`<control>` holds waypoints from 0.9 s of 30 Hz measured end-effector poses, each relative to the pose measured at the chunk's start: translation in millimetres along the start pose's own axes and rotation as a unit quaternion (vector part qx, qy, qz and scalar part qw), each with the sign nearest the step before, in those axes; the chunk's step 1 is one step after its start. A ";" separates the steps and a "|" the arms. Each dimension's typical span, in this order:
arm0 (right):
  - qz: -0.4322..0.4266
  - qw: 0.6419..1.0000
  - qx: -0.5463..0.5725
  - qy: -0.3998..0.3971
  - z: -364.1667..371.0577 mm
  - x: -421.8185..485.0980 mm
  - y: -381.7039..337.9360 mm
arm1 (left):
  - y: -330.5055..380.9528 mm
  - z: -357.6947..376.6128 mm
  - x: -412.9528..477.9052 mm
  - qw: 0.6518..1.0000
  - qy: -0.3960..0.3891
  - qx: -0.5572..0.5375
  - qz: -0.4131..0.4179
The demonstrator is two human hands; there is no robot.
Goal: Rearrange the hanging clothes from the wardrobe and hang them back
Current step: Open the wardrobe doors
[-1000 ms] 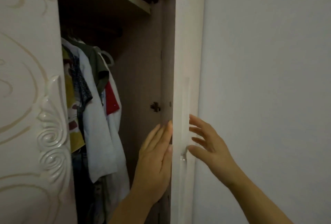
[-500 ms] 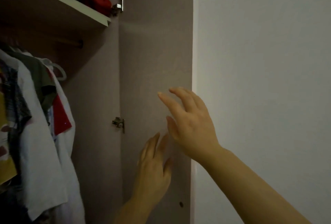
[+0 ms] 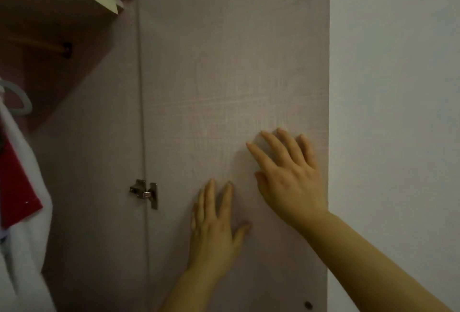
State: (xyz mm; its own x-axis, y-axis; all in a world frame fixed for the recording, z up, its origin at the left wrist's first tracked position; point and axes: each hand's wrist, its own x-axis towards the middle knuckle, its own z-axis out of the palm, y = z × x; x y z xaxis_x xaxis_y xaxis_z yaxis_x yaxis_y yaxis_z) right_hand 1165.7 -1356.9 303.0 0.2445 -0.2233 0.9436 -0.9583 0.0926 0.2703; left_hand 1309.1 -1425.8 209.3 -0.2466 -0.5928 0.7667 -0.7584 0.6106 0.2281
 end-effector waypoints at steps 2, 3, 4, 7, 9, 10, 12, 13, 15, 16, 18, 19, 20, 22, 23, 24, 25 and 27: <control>0.001 1.000 -0.009 0.006 13.6 -4.3 6.7 | -4.3 14.9 7.9 1.000 0.003 -0.016 0.001; 0.002 1.000 -0.010 0.010 20.5 -6.7 9.2 | -4.9 21.7 10.7 1.000 0.008 -0.024 0.004; 0.004 1.000 -0.009 0.014 27.5 -9.0 11.3 | -4.4 26.6 13.0 0.999 0.018 -0.032 0.012; 0.010 1.000 -0.007 0.011 48.1 -17.4 16.1 | -4.8 34.9 19.7 0.997 0.064 -0.026 0.042; 0.008 1.000 0.002 0.015 61.6 -23.1 18.8 | -8.1 41.9 24.5 0.994 0.090 0.004 0.056; 0.009 1.000 0.008 0.018 67.9 -26.1 19.5 | -9.5 45.0 26.9 0.994 0.093 0.020 0.061; 0.011 0.999 0.022 0.024 78.9 -29.7 20.6 | -12.1 51.2 31.4 0.992 0.097 0.041 0.062; 0.012 0.999 0.027 0.030 83.5 -30.4 21.2 | -13.1 53.8 32.8 0.992 0.098 0.048 0.059; 0.010 0.998 0.026 0.055 90.3 -30.3 21.9 | -14.1 55.5 33.6 0.992 0.095 0.055 0.053; 0.005 0.997 0.025 0.068 92.5 -29.9 21.6 | -14.3 54.9 32.8 0.993 0.094 0.056 0.051; -0.016 0.995 0.043 0.086 96.0 -29.1 19.3 | -13.8 52.2 30.5 0.992 0.091 0.068 0.049; -0.031 0.994 0.059 0.089 97.2 -29.1 17.3 | -13.2 50.3 29.4 0.992 0.089 0.074 0.046; -0.044 0.992 0.075 0.090 97.9 -28.8 15.2 | -12.6 47.6 28.2 0.993 0.087 0.072 0.039; -0.055 0.989 0.108 0.089 98.1 -27.5 11.6 | -11.8 39.1 26.0 0.995 0.085 0.053 0.007; -0.056 0.986 0.128 0.087 98.0 -26.3 9.3 | -12.2 33.9 24.0 0.995 0.086 0.051 -0.012; -0.055 0.983 0.149 0.086 98.0 -24.8 6.3 | -13.2 27.9 20.9 0.994 0.089 0.059 -0.029; -0.055 0.980 0.174 0.085 98.2 -23.5 1.9 | -14.4 21.4 16.7 0.992 0.091 0.077 -0.043; -0.055 0.968 0.232 0.077 98.5 -21.1 -12.7 | -18.3 6.0 4.8 0.985 0.097 0.127 -0.065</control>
State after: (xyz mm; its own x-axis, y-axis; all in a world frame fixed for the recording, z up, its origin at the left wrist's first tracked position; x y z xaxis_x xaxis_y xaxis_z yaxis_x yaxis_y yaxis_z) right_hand 1158.2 -1448.9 260.8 0.3334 -0.0560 0.9411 -0.8796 -0.3778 0.2892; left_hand 1318.1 -1443.0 205.2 -0.0359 -0.5310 0.8466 -0.9089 0.3695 0.1932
